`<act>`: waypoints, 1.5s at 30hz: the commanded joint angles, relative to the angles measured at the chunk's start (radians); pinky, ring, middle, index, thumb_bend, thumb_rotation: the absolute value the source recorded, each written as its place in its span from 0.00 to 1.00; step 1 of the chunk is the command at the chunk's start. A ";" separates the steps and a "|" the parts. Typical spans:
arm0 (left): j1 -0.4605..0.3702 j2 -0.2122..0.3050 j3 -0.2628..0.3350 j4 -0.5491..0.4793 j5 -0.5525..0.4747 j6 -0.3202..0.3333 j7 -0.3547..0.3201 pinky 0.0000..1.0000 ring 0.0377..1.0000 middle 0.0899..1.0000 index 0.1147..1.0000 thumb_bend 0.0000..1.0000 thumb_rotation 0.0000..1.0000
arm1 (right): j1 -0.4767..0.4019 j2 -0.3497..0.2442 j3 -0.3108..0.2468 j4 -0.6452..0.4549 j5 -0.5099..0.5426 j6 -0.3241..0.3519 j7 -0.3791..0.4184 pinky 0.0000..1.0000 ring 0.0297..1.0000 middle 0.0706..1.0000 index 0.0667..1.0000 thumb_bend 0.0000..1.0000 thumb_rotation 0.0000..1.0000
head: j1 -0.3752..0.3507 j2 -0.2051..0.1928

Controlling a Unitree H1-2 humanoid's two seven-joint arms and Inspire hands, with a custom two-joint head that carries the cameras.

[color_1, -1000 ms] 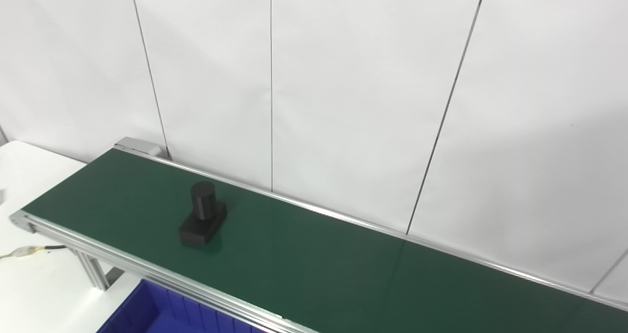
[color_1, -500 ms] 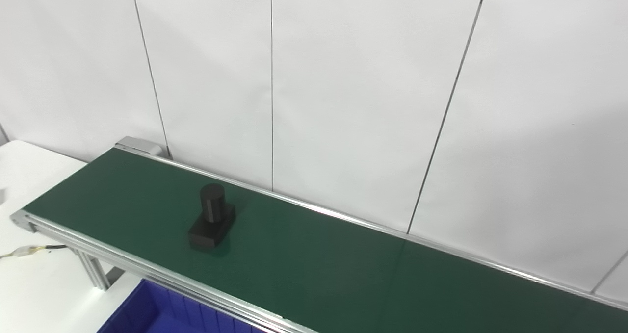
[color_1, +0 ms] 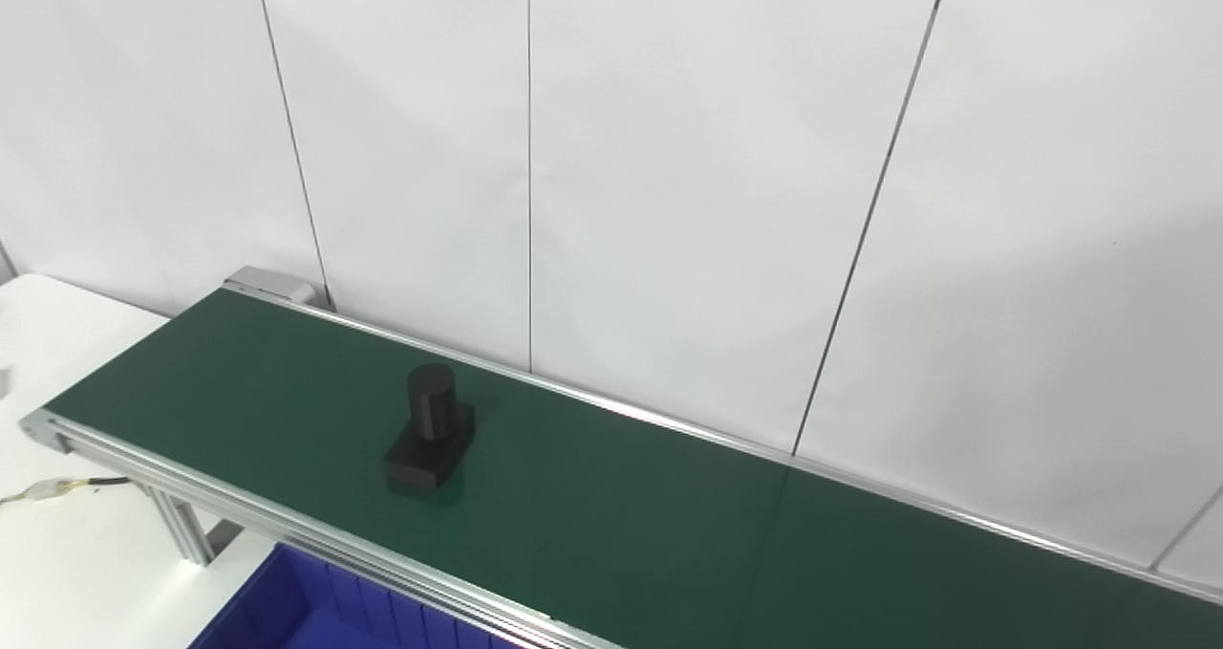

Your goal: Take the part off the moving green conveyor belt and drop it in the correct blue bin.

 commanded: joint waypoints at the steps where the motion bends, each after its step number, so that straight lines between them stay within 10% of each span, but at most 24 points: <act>1: -0.024 -0.011 -0.002 -0.007 0.004 -0.044 0.021 0.59 0.64 0.71 0.73 0.96 0.14 | -0.023 -0.002 -0.008 -0.051 -0.013 0.011 -0.007 0.50 0.67 0.75 0.84 0.95 0.12 | -0.018 0.005; 33: -0.022 0.064 0.013 -0.074 -0.070 -0.040 -0.014 0.60 0.67 0.76 0.80 0.88 0.19 | -0.147 0.098 0.030 -0.128 -0.365 0.249 -0.078 0.68 0.79 0.84 0.89 0.86 0.30 | -0.499 0.210; 45: -0.015 0.071 0.023 -0.082 -0.097 -0.040 -0.045 0.63 0.70 0.79 0.82 0.82 0.16 | -0.186 0.141 0.044 -0.109 -0.463 0.325 -0.098 0.75 0.83 0.86 0.92 0.86 0.39 | -0.546 0.208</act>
